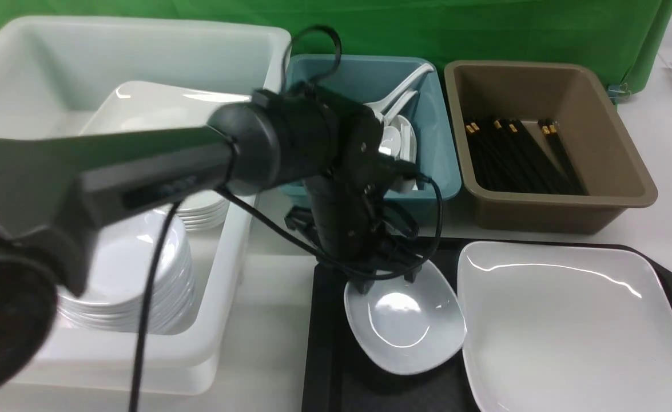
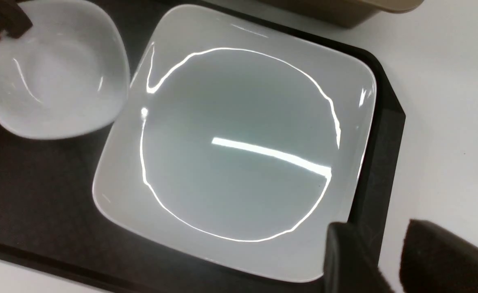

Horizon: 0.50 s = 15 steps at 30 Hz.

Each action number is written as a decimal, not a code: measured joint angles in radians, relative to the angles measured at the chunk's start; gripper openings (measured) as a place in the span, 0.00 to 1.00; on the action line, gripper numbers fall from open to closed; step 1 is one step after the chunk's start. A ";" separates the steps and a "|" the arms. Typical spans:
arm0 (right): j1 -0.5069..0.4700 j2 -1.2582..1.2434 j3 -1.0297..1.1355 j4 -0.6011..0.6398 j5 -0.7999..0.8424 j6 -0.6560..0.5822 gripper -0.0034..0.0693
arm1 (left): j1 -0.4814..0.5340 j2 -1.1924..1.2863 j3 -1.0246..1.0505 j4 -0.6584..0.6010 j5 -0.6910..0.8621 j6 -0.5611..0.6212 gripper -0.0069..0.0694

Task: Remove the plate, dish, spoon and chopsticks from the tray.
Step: Use the left arm to grab a small plate from the dinner plate, then use the left arm to put the small plate into the large storage box on the left

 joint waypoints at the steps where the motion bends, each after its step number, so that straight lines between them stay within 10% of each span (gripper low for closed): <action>1: 0.000 0.000 0.000 0.000 0.000 0.000 0.38 | 0.000 -0.005 0.000 0.000 0.001 0.000 0.17; 15: 0.000 0.000 0.000 0.000 0.001 0.000 0.38 | 0.000 -0.289 0.003 -0.016 0.006 0.016 0.12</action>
